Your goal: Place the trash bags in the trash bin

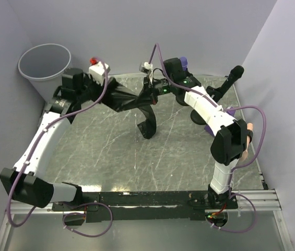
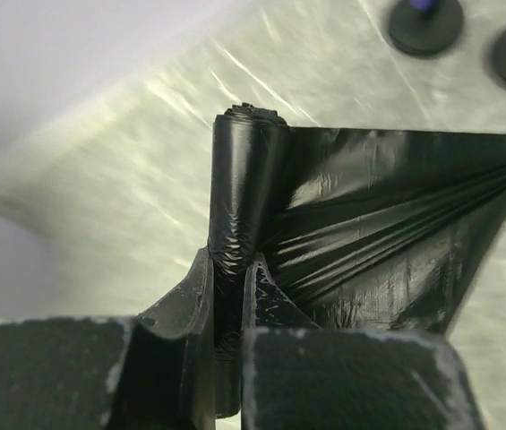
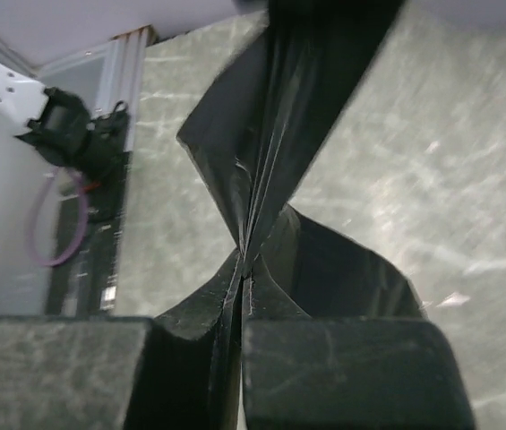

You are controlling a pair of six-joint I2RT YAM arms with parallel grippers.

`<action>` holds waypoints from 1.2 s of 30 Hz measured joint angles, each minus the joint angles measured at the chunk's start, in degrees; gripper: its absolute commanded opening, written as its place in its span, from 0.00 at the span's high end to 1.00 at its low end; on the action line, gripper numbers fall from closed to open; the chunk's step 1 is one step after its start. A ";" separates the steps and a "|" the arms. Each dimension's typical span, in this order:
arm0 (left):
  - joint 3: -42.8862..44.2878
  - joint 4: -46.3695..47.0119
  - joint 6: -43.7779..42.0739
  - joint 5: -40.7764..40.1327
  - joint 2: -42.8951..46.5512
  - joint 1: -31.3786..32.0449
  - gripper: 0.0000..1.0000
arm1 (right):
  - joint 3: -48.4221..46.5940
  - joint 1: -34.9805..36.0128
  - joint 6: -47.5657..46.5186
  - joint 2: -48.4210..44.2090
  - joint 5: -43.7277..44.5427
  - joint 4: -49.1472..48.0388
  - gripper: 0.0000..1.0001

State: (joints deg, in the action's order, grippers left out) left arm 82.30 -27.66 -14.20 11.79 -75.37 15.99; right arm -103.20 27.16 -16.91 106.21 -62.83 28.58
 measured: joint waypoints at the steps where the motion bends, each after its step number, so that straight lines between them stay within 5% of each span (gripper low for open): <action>1: -3.76 1.57 4.09 2.43 0.02 -1.09 0.99 | 0.17 -0.09 1.07 0.00 0.02 1.18 1.00; 8: -29.18 14.58 25.40 10.23 0.96 -2.25 0.99 | 7.04 0.76 7.89 2.73 2.10 4.24 1.00; 12: -36.70 19.91 32.35 9.35 -3.04 -2.60 0.98 | 9.99 2.58 10.05 8.85 5.07 6.84 1.00; 15: -40.26 24.28 35.85 9.03 -8.66 -2.86 0.81 | 12.09 3.87 10.67 12.48 7.02 9.94 1.00; 24: -34.60 28.04 37.64 13.97 -22.82 -3.41 0.56 | 8.74 6.45 7.50 15.28 10.69 14.36 1.00; 36: -33.77 29.27 38.34 17.94 -23.91 -3.98 0.37 | 5.92 6.32 3.52 13.14 11.23 21.09 1.00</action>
State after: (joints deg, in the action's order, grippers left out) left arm 48.53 1.61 24.14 29.74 -99.29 12.01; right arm -97.27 33.47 -13.39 119.35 -51.59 49.67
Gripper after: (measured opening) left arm 0.576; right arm 0.007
